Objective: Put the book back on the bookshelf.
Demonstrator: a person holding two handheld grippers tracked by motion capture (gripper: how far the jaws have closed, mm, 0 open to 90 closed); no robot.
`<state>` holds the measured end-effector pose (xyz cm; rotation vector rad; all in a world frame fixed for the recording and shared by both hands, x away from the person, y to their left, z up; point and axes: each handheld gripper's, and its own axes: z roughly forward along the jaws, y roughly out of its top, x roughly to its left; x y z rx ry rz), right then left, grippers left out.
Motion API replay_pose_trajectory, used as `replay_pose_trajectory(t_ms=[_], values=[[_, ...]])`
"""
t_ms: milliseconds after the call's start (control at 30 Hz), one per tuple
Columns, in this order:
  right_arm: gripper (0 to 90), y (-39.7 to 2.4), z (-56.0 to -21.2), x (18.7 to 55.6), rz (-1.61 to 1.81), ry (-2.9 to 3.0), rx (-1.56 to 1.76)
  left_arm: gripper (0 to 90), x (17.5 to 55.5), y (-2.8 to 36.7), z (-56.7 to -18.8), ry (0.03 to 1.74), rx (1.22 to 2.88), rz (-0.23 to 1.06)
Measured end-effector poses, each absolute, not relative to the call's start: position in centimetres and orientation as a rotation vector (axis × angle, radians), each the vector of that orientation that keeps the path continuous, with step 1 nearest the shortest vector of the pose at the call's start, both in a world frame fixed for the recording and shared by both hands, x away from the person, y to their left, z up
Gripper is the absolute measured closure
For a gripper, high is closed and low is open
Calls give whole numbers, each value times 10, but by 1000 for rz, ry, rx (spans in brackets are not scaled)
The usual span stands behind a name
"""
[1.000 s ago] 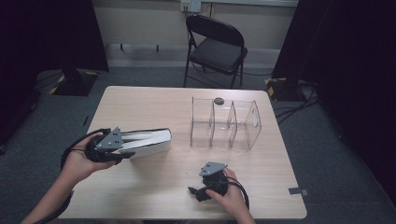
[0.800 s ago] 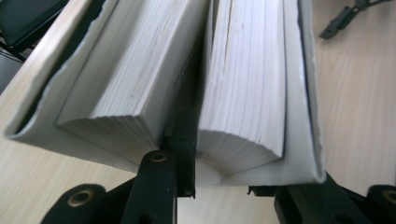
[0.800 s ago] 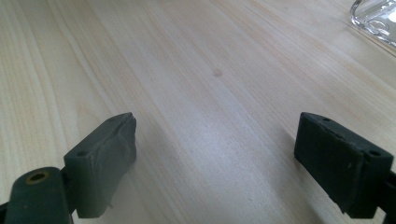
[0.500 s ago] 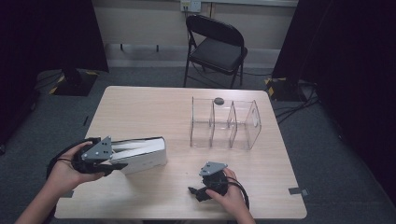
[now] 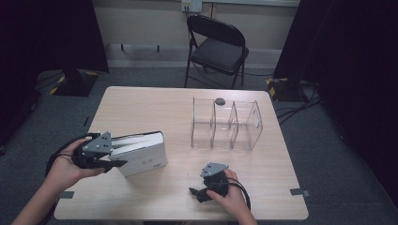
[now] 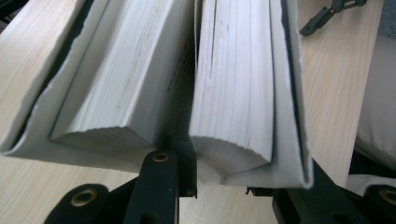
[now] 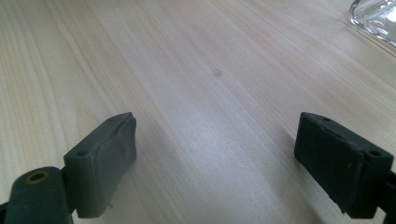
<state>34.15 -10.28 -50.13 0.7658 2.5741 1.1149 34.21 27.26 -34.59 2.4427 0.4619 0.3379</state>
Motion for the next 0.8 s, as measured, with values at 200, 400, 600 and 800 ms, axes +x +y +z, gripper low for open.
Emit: replay_pose_trajectory(t_ms=[200, 400, 600, 800], values=[[120, -103, -501, 341, 1115, 2574, 768, 695, 346, 271, -343, 477, 2475, 328], [120, -103, -501, 341, 1115, 2574, 768, 690, 349, 268, -339, 477, 2520, 340], [120, -103, -501, 342, 1115, 2573, 766, 681, 351, 264, -333, 467, 2572, 354], [120, -103, -501, 341, 1115, 2574, 767, 675, 352, 263, -330, 490, 2576, 338]])
